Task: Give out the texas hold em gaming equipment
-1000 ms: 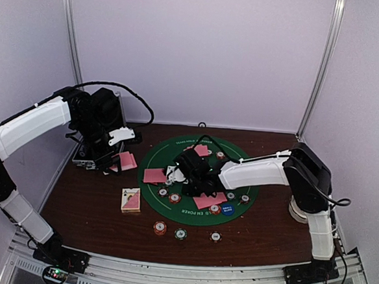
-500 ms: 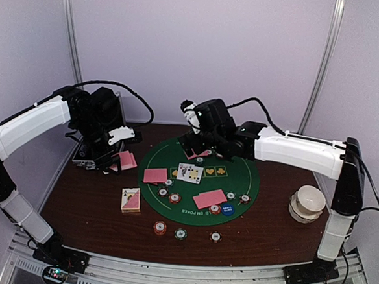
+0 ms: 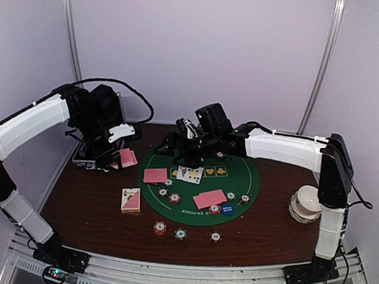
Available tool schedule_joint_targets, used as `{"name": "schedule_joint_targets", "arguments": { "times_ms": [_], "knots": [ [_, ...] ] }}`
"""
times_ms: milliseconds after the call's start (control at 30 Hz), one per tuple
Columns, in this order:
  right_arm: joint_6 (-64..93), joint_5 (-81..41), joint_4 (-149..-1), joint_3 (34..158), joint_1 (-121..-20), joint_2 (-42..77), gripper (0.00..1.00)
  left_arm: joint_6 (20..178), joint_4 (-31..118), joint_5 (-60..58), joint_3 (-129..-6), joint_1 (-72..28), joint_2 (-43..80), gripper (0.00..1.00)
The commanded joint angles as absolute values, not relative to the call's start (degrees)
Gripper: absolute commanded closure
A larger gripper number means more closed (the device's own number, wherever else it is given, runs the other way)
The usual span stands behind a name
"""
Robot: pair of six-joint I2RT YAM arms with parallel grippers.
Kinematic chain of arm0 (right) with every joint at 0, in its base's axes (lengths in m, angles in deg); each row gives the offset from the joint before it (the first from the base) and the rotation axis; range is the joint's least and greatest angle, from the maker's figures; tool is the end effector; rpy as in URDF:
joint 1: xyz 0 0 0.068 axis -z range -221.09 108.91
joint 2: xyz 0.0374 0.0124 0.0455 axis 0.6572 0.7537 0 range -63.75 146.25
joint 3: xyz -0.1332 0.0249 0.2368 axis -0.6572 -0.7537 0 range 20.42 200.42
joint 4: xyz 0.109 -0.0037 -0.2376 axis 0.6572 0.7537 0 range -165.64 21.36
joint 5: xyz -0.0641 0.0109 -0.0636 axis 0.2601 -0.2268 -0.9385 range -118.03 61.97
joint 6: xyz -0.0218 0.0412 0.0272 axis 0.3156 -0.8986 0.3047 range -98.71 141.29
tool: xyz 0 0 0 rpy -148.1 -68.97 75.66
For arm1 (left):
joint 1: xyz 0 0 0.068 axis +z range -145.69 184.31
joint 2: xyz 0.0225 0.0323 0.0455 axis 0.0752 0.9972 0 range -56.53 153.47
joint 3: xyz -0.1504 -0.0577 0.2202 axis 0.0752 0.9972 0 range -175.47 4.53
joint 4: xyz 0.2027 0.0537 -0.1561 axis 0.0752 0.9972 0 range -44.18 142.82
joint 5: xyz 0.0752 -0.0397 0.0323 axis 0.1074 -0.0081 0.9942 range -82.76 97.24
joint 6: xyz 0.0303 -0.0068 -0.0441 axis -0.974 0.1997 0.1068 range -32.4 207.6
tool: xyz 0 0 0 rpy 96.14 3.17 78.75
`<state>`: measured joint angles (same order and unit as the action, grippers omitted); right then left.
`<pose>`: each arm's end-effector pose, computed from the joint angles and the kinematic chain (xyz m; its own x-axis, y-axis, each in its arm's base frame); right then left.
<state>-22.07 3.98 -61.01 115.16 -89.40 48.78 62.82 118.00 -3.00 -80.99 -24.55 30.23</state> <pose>0.2923 0.3567 0.2838 -0.8983 -0.1333 -0.4187 -0.4320 0.4420 0.7861 0.2442 -0.1419 0.3272 -0.5445 0.7709 -0.3305 0.8233 0.5665 -0.0350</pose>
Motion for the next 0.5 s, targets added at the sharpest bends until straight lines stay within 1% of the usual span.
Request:
{"name": "schedule_joint_targets", "arguments": {
  "times_ms": [0, 200, 467],
  "knots": [
    [-32.2, 15.3, -63.7, 119.2, -90.4, 51.5, 0.03, 62.6, 117.8, -4.1, -83.1, -24.5, 29.8, 1.00],
    [-37.7, 19.0, -68.0, 120.2, -91.5, 55.0, 0.06, 62.7, 117.8, -4.7, -83.4, -24.4, 30.0, 1.00],
    [-44.0, 20.9, -75.0, 122.1, -93.2, 58.8, 0.09, 62.6, 117.8, -5.0, -83.1, -24.4, 30.1, 1.00]
  ]
}}
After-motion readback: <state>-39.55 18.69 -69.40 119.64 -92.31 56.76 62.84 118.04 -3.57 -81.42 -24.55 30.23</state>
